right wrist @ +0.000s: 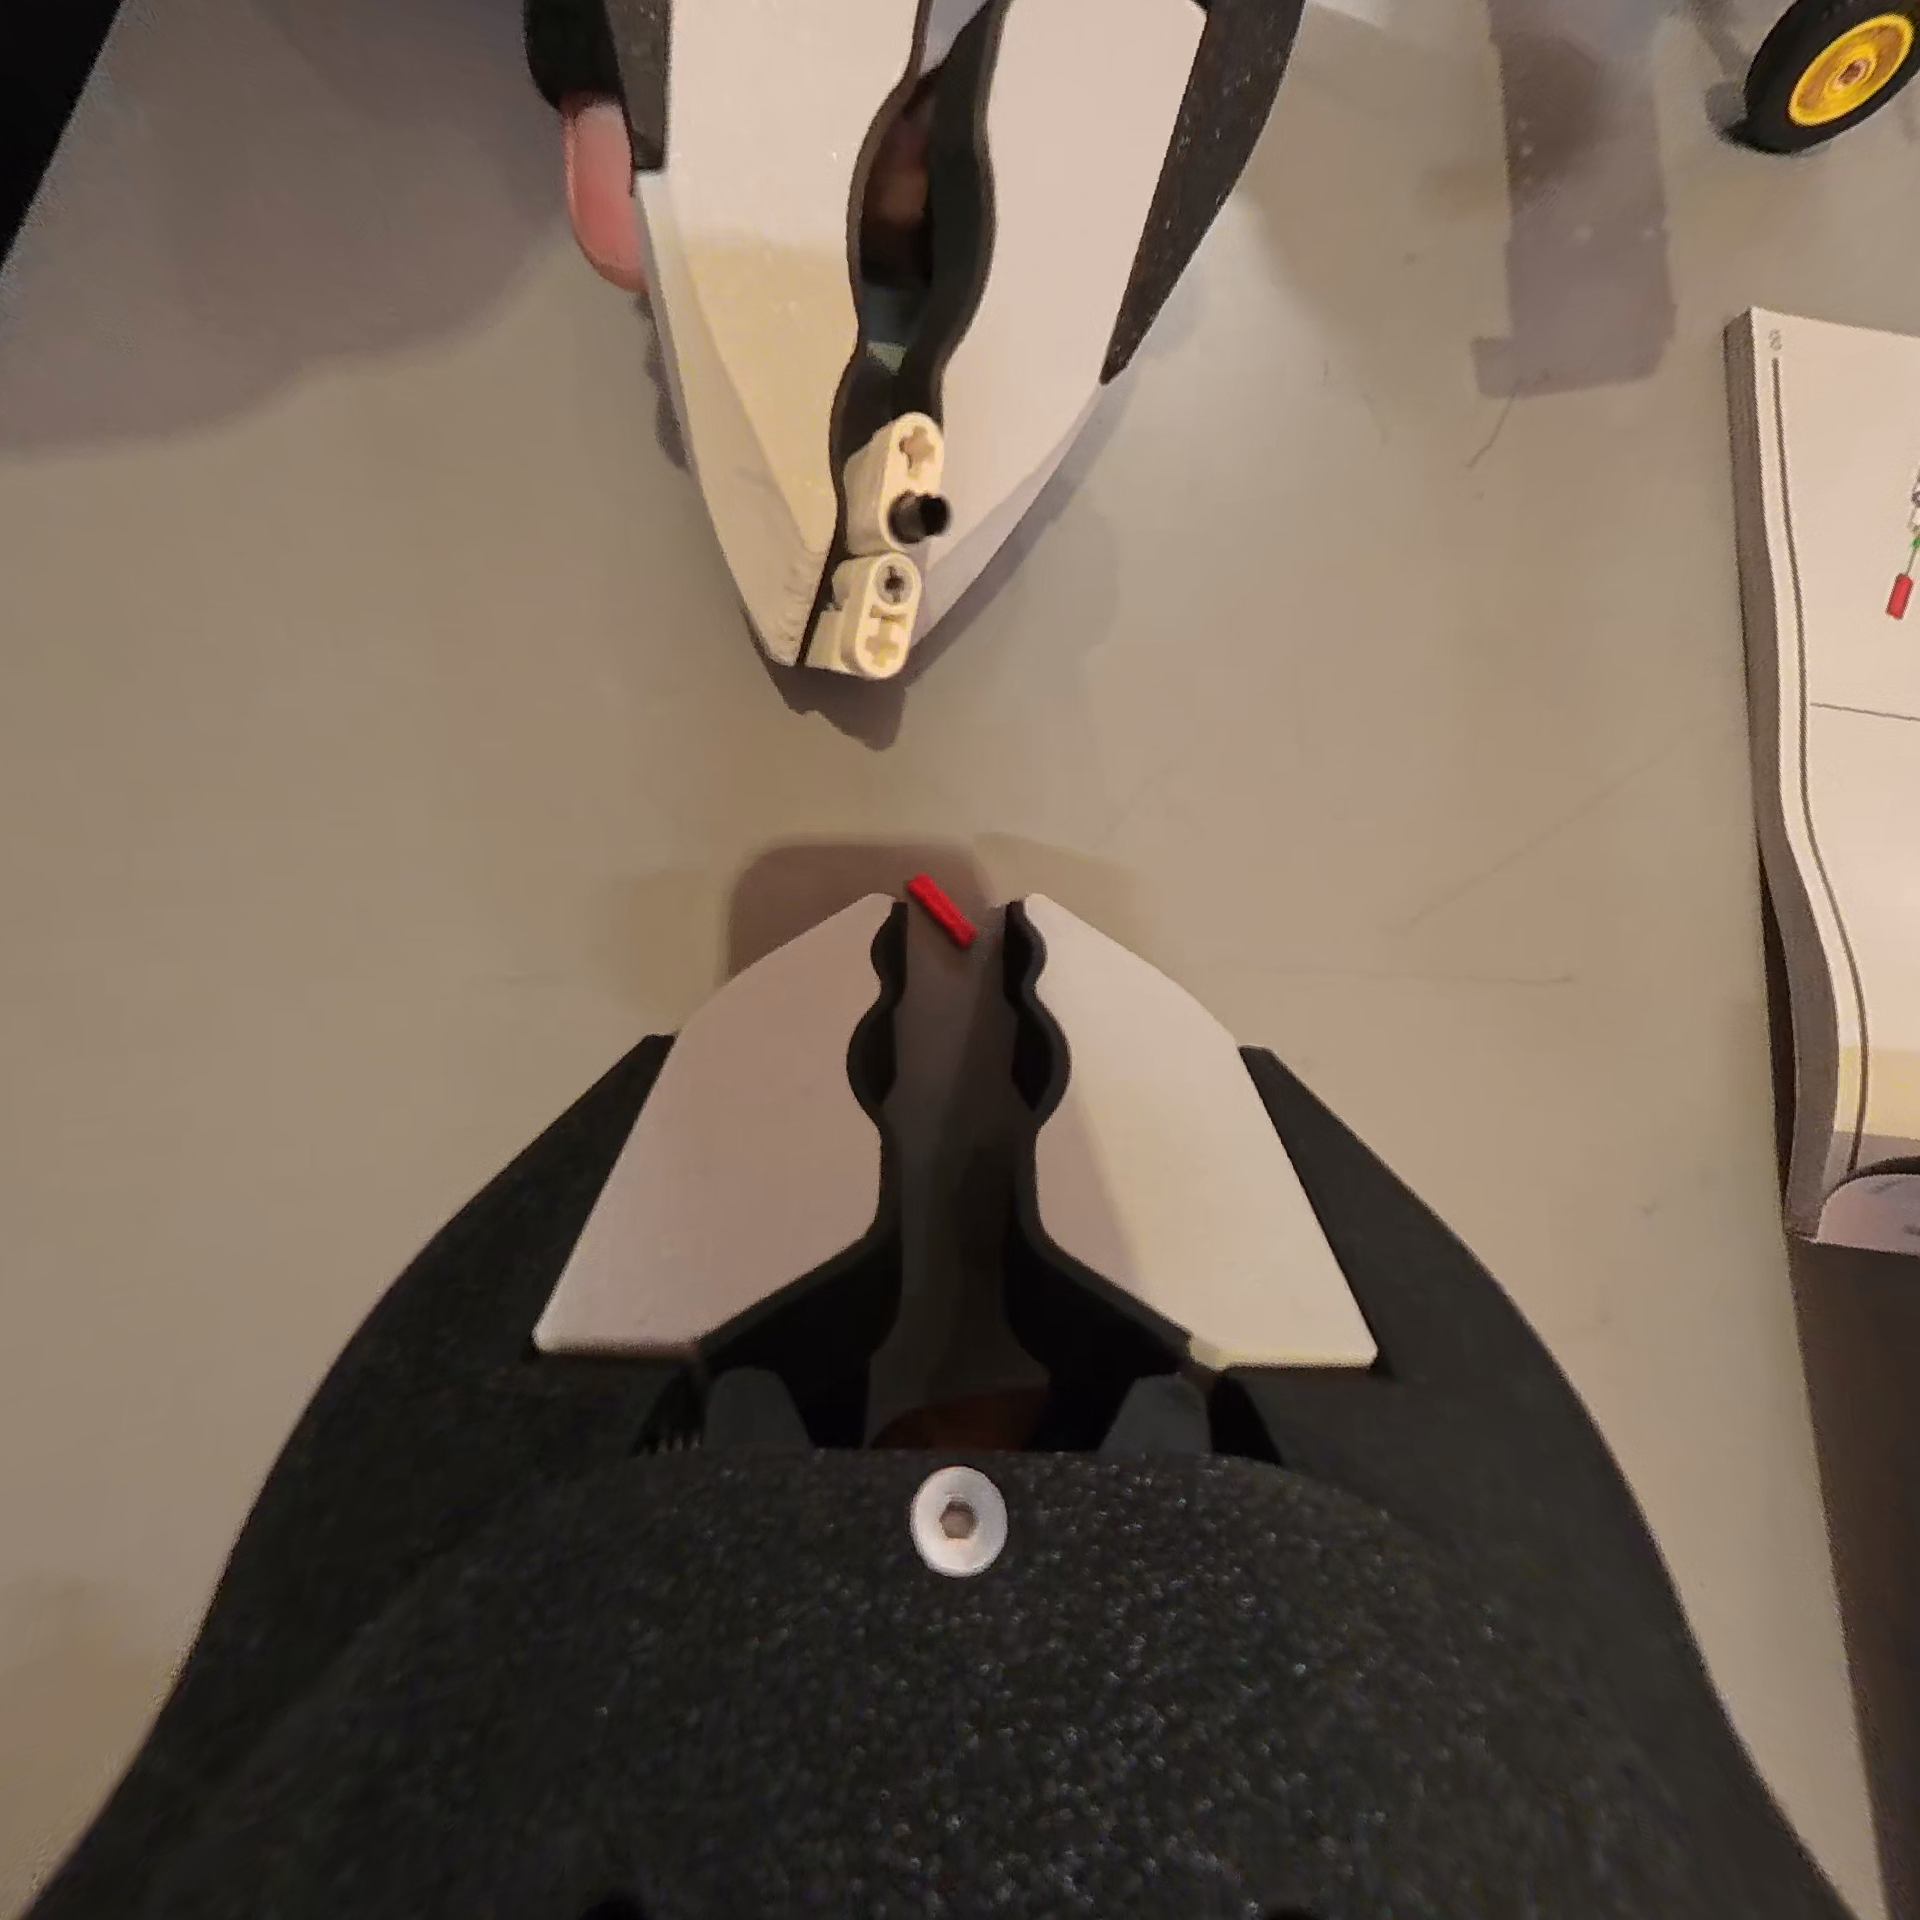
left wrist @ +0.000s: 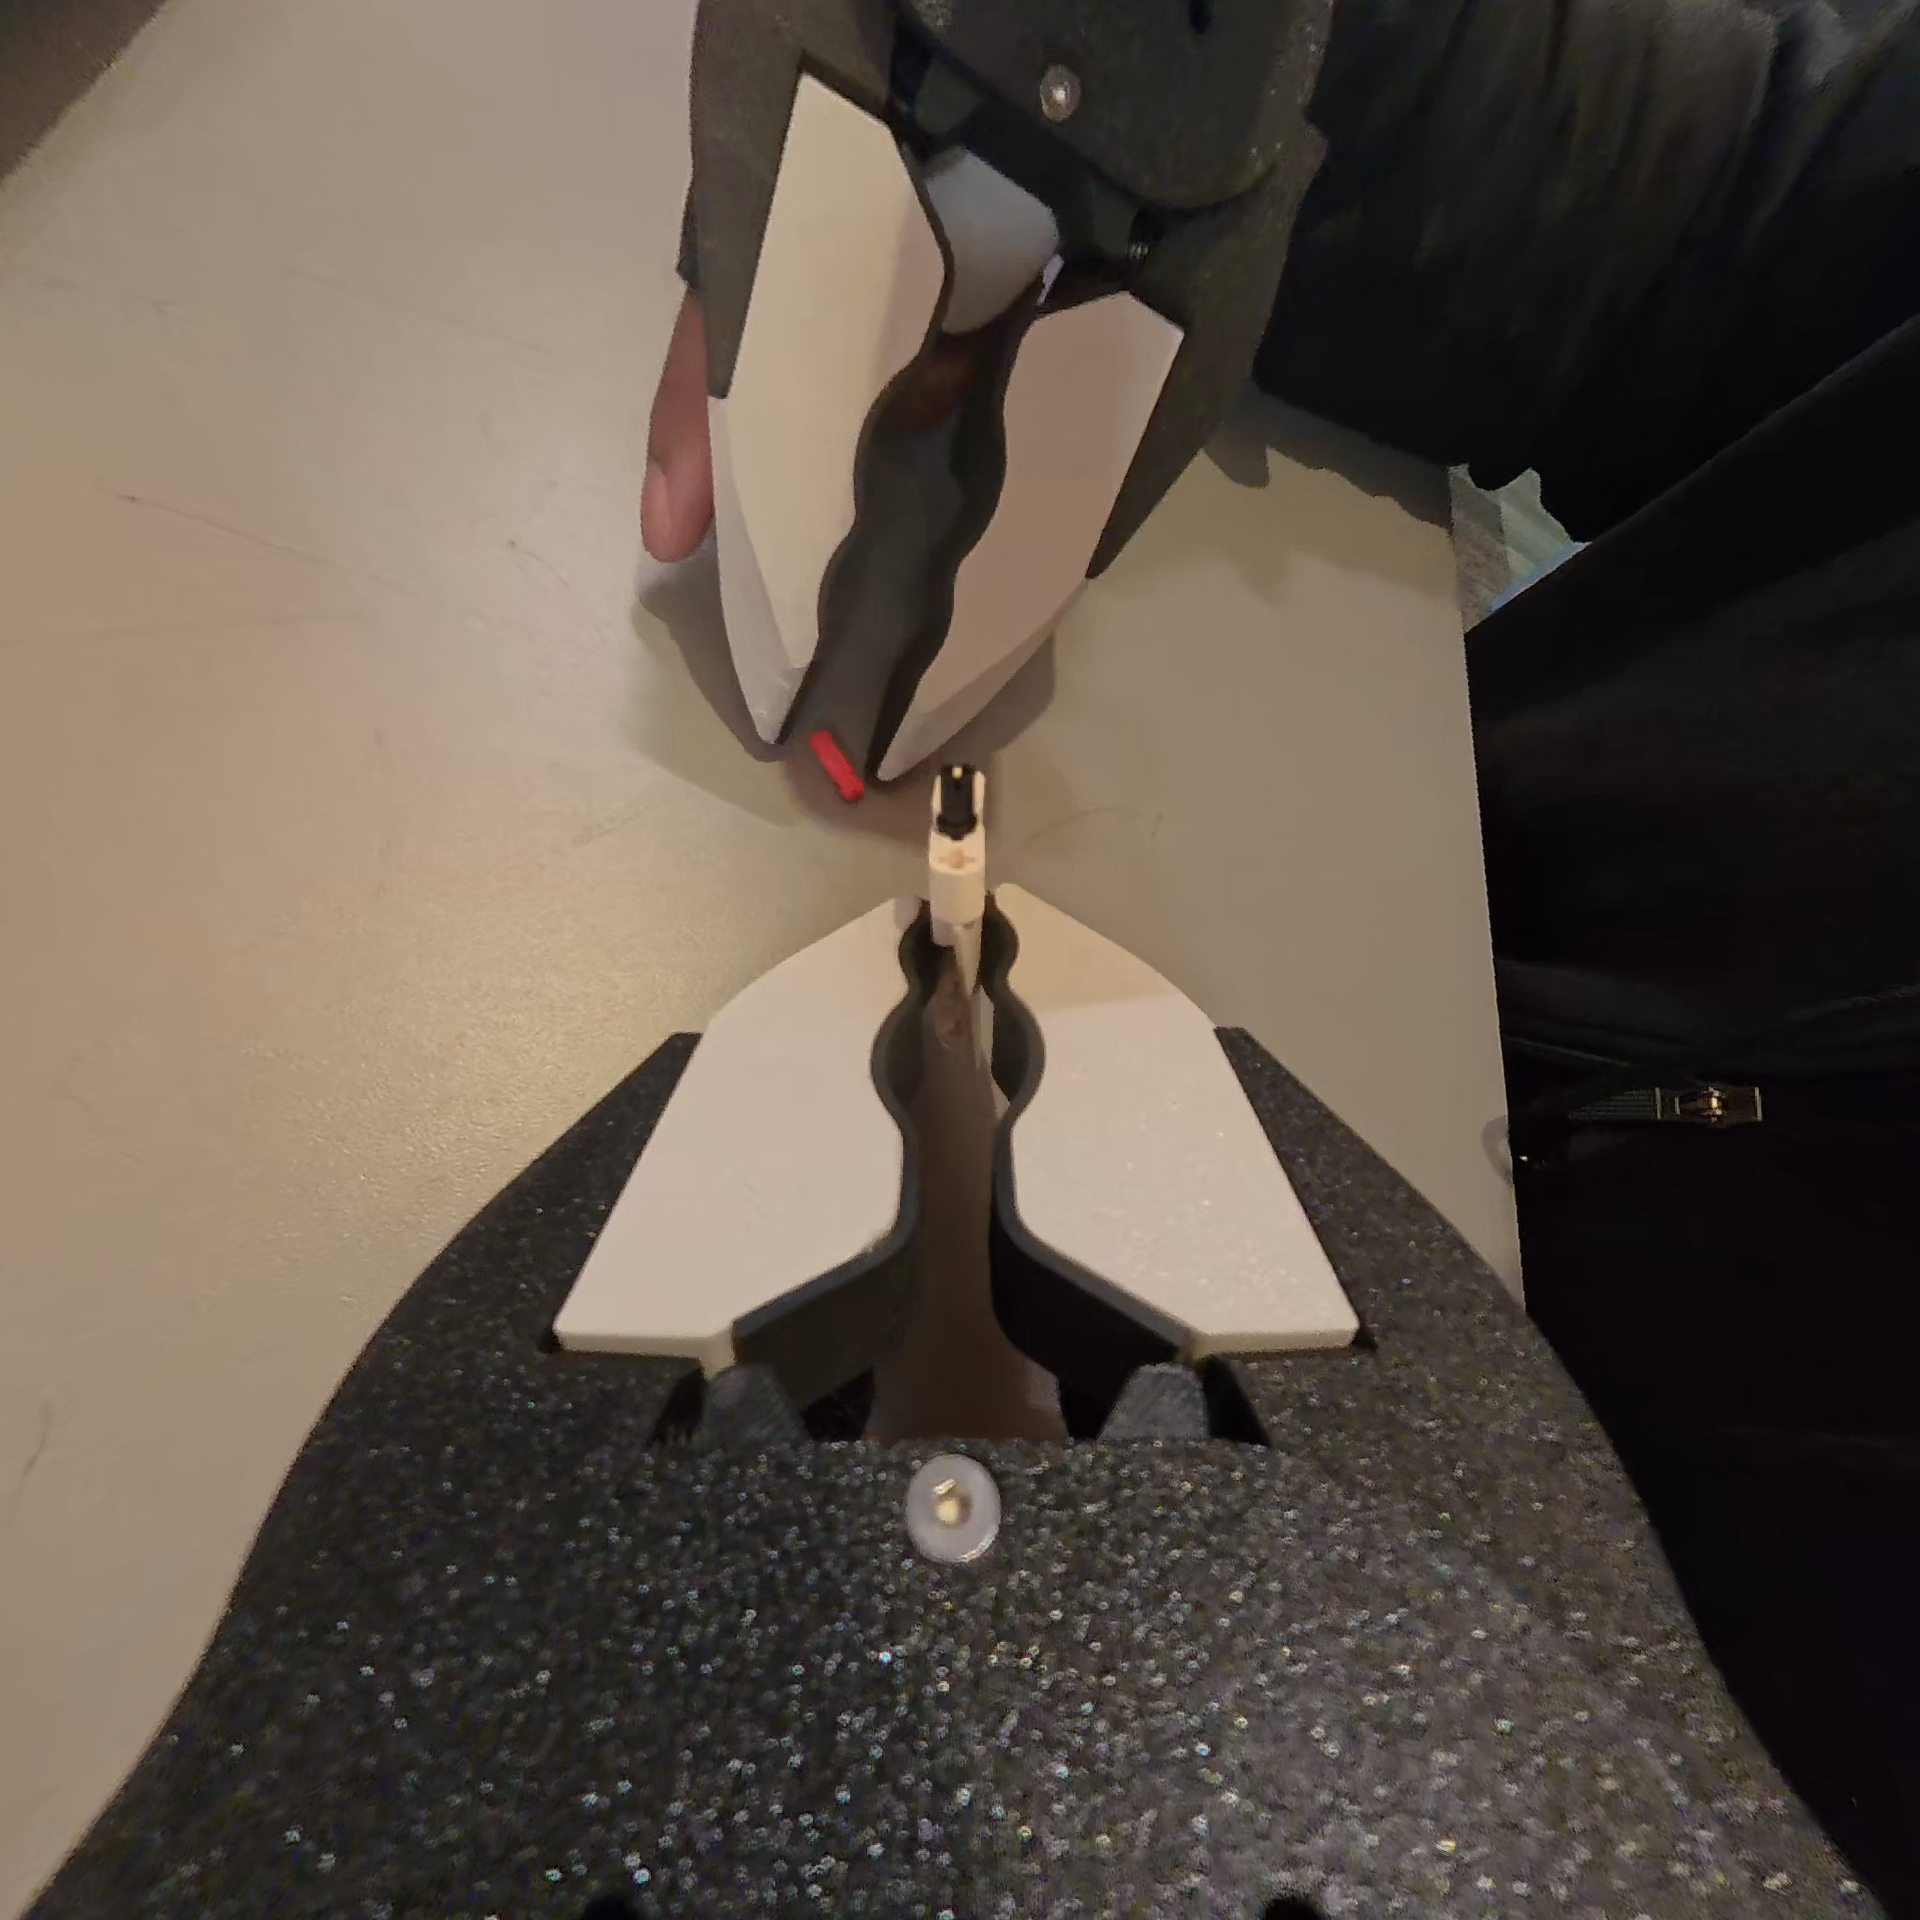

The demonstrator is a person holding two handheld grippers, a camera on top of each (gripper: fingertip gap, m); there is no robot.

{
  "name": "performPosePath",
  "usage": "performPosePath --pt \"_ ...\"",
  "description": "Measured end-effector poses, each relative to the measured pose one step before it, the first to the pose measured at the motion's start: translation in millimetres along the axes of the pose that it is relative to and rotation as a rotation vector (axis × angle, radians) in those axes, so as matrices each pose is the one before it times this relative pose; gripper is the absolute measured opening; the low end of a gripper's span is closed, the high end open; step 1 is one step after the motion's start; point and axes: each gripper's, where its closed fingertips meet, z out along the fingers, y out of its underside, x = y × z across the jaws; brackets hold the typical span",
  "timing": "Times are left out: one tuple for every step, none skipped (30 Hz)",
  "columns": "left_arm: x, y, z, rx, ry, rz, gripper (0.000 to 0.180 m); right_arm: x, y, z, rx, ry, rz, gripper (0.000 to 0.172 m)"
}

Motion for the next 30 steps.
performPosePath --pt "0.18 0.08 0.07 -0.0006 0.0018 -0.0003 0.008 0.32 0.13 -0.11 0.0044 -0.0146 -0.0024 0.018" --pt "0.08 0.02 -0.05 -0.0007 0.0015 -0.0002 0.008 -0.3 0.31 -0.22 0.0026 -0.0198 -0.0008 0.018" --pt "0.15 0.14 0.02 -0.0005 0.0015 -0.0001 0.008 -1.13 -0.06 -0.39 0.0035 -0.0257 0.0045 0.018" --pt "0.07 0.09 0.01 -0.0007 0.0016 -0.0003 0.008 -1.81 -0.16 -0.19 -0.0004 -0.0309 0.0112 0.017" --pt "0.06 0.19 0.05 -0.0009 0.0016 -0.0008 0.008 -0.55 -0.16 0.25 -0.0038 -0.019 0.0064 0.016" --pt "0.09 0.17 -0.1 -0.0014 0.0019 -0.0011 0.008 0.83 -0.48 0.67 -0.0023 -0.0047 -0.003 0.014" --pt "-0.04 0.14 0.01 -0.0005 0.0012 -0.0013 0.008 1.6 -0.62 0.9 -0.0037 0.0045 -0.0031 0.012" --pt "-0.16 -0.03 -0.05 0.0002 0.0001 -0.0022 0.008 2.27 -0.43 0.84 -0.0039 0.0106 0.0041 0.008" --pt "-0.34 0.06 -0.09 0.0005 -0.001 -0.0027 0.008 1.5 -0.38 0.7 -0.0018 0.0085 0.0078 0.005" --pt "-0.52 -0.12 -0.19 0.0008 -0.0018 -0.004 0.008 0.38 -0.26 0.25 0.0003 0.007 0.0037 0.005" --pt "-0.51 -0.16 -0.19 0.0016 -0.0016 -0.0031 0.008 0.08 0.01 0.09 0.0018 0.0111 -0.0015 0.005" --pt "-0.45 -0.14 -0.08 0.0015 -0.0023 -0.003 0.008 -0.46 -0.02 -0.03 0.0017 0.0088 -0.0025 0.004" --pt "-0.44 0.03 0.03 -0.0004 -0.0021 -0.0033 0.008 -0.7 0.15 -0.08 0.0021 0.0096 -0.0059 0.004" --pt "-0.5 0.13 0.09 -0.0011 -0.0025 -0.0043 0.008 0.0 -0.17 -0.16 0.0026 0.0195 -0.0158 0.004" --pt "-0.69 0.11 0.15 -0.001 -0.0032 -0.0054 0.008 0.6 -0.28 -0.66 0.0034 0.0259 -0.0129 0.004" --pt "-0.57 0.07 0.16 -0.0018 -0.0027 -0.0048 0.008 1.04 -0.23 -0.9 0.0003 0.0337 -0.0272 0.003" --pt "-0.41 0.13 0.15 -0.0011 -0.0017 -0.0031 0.008 1.7 -0.1 -1.31 -0.0035 0.0467 -0.0492 0.003" --pt "-0.32 0.17 0.18 -0.0015 -0.0005 -0.0044 0.008 0.45 -1.15 -1.76 0.0007 0.0414 -0.0604 0.003" --pt "-0.3 0.12 0.1 -0.0018 0.0006 -0.0056 0.008 0.14 -2.11 -1.96 0.0029 0.0354 -0.0558 0.003" --pt "0.05 0.2 0.28 -0.0025 0.0046 -0.0053 0.008 1.86 -3.01 -1.97 0.0034 0.0403 -0.0518 0.003" --pt "0.18 0.05 0.15 -0.0019 0.0054 -0.0039 0.008 2.5 -4.58 -2.24 0.0106 0.0384 -0.0538 0.003" --pt "0.15 -0.04 0.11 -0.0007 0.005 -0.0049 0.008 4.13 -5.29 -2.53 0.0106 0.0446 -0.0615 0.003" --pt "0.05 -0.08 0.06 -0.0012 0.0061 -0.0067 0.008 4.34 -5.74 -2.52 0.0095 0.041 -0.0617 0.003" --pt "0.16 -0.34 0.0 0.0013 0.0068 -0.0062 0.008 2.56 -6.4 -2.68 0.0111 0.0259 -0.0617 0.004" --pt "0.42 -0.52 -0.24 0.0027 0.0085 -0.0032 0.008 1.49 -7.54 -2.78 0.0179 0.0232 -0.0727 0.004" --pt "1.1 -0.57 -0.27 0.0029 0.0118 0.0009 0.008 0.05 -6.87 -2.07 0.0127 0.0125 -0.067 0.003" --pt "0.98 -0.54 -0.38 0.0032 0.0108 0.0002 0.008 -0.1 -4.32 -0.97 -0.004 0.0077 -0.0514 0.003" --pt "1.37 -0.28 -0.25 0.0015 0.0126 0.0024 0.008 0.83 -2.12 -0.15 -0.0158 0.014 -0.0498 0.003" --pt "1.16 -0.14 -0.23 0.0006 0.0086 0.0027 0.008 -0.39 -1.21 0.19 -0.0168 0.0049 -0.0453 0.003" --pt "1.26 -0.02 -0.28 0.0004 0.0089 0.0056 0.008 -1.42 -0.94 0.07 -0.0154 -0.0057 -0.0347 0.003"
